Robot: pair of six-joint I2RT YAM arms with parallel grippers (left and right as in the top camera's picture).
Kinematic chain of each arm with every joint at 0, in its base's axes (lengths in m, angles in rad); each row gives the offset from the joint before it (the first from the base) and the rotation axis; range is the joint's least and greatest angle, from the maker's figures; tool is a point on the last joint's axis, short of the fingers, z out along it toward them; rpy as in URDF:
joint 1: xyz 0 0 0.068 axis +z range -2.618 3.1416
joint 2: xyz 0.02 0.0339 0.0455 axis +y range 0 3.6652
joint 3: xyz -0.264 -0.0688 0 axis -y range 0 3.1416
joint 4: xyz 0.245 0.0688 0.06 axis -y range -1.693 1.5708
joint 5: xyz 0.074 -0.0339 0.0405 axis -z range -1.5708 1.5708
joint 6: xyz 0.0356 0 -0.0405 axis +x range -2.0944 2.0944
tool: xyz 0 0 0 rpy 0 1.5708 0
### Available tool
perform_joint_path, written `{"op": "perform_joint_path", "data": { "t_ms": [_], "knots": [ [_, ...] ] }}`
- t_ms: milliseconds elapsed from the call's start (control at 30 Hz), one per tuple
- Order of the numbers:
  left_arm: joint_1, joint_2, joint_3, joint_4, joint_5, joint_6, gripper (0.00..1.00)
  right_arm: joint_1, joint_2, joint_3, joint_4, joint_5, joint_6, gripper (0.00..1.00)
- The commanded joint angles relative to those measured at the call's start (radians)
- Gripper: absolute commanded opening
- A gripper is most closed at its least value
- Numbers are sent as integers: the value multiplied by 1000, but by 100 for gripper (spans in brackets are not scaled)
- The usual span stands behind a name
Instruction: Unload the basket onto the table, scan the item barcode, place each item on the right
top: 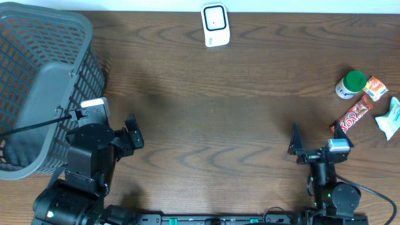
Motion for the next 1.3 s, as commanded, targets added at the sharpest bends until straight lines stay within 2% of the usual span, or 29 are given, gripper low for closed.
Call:
{"op": "perform_joint_path", "data": {
  "t_ms": [0, 67, 1267],
  "knots": [
    [5, -1, 15, 0, -9, -4, 98, 8, -6, -1, -66, -6, 10, 99],
    [5, -1, 15, 0, -9, -4, 98, 8, -6, -1, -133, -6, 11, 99],
    [5, -1, 15, 0, -10, -4, 98, 8, -6, -1, -127, -16, 10, 99]
  ]
}}
